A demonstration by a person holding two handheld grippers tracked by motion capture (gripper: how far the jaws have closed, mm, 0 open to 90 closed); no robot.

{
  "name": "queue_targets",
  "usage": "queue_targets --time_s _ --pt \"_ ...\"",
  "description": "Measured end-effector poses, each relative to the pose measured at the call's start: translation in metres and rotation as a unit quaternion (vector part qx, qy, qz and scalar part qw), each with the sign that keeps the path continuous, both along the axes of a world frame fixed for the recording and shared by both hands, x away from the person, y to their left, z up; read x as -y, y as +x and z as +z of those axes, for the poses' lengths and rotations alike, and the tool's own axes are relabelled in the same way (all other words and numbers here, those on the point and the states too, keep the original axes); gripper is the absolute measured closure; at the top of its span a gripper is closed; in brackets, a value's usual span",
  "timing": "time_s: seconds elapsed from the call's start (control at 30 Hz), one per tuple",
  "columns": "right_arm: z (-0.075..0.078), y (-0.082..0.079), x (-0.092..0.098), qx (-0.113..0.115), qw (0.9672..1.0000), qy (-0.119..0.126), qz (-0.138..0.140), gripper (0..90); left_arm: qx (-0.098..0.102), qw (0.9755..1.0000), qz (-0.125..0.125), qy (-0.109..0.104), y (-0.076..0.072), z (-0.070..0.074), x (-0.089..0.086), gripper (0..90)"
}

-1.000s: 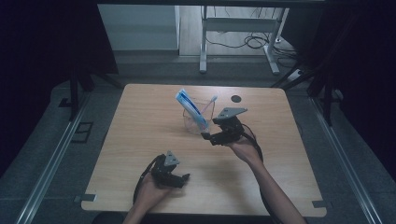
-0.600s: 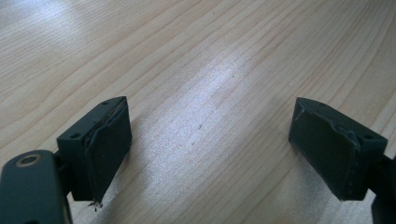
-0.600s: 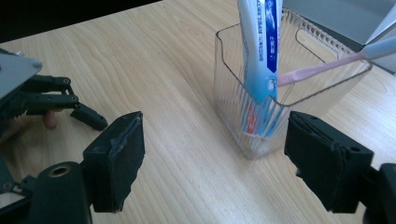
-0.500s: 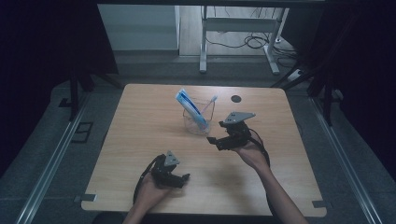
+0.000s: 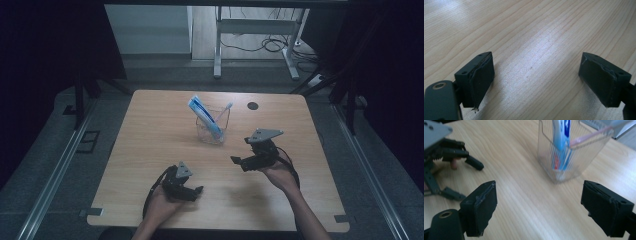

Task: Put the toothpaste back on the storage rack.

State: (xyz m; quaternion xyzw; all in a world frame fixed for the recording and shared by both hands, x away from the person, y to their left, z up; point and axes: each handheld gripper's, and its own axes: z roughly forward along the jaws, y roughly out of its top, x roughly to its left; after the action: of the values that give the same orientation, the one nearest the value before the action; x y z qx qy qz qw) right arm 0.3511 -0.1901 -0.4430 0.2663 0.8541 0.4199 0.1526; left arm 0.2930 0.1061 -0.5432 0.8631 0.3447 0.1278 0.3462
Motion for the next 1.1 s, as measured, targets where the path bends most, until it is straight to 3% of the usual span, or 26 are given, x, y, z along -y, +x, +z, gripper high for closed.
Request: queue_targets --time_s 0.3,1.1 --pt "-0.019 -0.011 0.021 -0.002 0.9991 -0.032 -0.026 9.4 0.0 1.0 0.001 -0.001 0.0 0.0 0.0 13.3" --pt "-0.076 -0.046 0.066 -0.024 0.9961 -0.038 -0.076 8.0 -0.001 1.0 0.001 -0.001 0.0 0.0 0.0 13.3"
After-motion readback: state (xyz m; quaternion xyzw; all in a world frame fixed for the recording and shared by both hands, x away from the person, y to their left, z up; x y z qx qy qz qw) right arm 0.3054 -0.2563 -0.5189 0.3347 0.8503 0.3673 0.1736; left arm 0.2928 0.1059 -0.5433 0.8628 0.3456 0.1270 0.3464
